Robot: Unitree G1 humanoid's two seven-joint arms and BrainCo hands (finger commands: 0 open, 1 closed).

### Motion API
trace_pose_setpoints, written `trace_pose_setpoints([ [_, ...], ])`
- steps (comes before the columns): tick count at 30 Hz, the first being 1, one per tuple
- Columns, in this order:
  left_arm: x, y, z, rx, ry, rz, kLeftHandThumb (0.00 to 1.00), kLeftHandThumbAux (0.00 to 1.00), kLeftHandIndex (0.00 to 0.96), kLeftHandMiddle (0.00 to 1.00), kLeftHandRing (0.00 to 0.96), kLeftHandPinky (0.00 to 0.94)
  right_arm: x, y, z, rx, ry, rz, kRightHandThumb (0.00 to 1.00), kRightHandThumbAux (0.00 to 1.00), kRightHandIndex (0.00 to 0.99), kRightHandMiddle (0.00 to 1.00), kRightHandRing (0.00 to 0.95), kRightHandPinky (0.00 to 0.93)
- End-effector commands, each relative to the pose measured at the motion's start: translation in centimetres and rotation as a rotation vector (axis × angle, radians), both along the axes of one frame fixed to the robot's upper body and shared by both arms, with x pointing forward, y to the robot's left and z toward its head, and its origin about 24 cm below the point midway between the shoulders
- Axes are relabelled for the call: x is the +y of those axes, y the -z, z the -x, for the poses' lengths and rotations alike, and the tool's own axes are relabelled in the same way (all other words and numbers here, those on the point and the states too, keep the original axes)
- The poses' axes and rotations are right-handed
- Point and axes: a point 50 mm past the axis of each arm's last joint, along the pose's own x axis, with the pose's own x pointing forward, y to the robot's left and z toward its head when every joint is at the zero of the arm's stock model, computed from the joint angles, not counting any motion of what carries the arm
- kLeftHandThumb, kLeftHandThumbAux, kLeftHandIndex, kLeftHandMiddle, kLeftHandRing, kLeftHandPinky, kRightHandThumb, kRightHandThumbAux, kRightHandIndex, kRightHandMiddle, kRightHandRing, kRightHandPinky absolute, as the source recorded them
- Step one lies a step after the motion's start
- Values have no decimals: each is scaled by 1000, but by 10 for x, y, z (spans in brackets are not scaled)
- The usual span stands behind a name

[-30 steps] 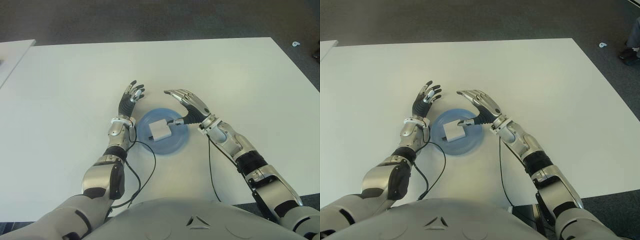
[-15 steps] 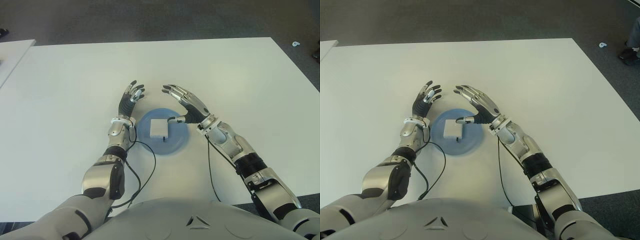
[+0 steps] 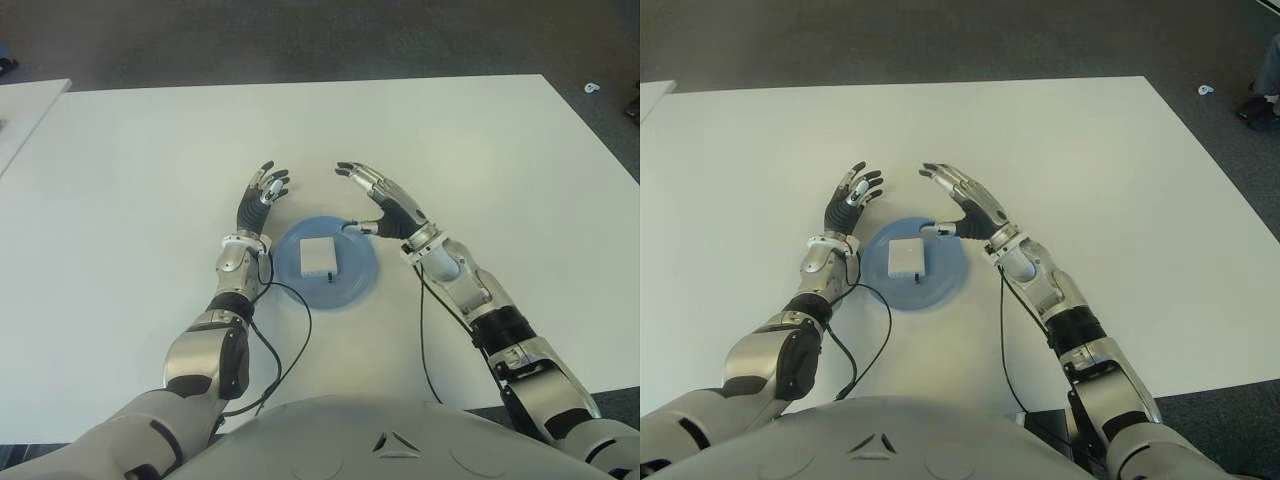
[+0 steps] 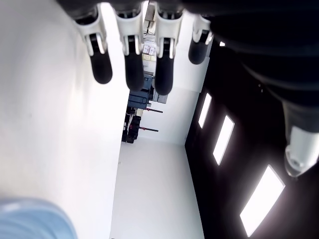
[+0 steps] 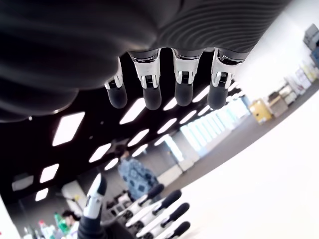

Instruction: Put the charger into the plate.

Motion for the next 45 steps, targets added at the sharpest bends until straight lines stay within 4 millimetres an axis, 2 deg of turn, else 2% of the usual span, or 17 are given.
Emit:
trace_pose_setpoints([
  [1,0,11,7,64,10,5,23,534,122,244,225,215,-11,12,-19,146,132,-183,211,207,0,0,0,0],
  [7,2,11,7,65,9,4,26,536,123,245,226,212,-20,26,-35,275,238,-401,181,317,0,0,0,0],
  [12,2,11,7,62,9,-2,29,532,119,245,227,215,-26,40,-35,399,296,-567,159,527,0,0,0,0],
  [19,3,11,7,65,8,-3,28,536,120,250,234,224,-23,56,-30,501,317,-658,126,719,8,3,0,11],
  [24,4,12,8,66,4,-4,26,535,123,256,242,230,-17,63,-29,539,329,-679,49,853,42,27,9,50],
  [31,5,13,10,64,4,-8,21,531,122,258,242,226,-17,70,-27,576,343,-675,3,929,65,53,39,93],
  [45,8,13,11,65,2,-13,21,528,118,253,236,222,-19,82,-25,661,372,-702,0,913,88,98,79,117],
])
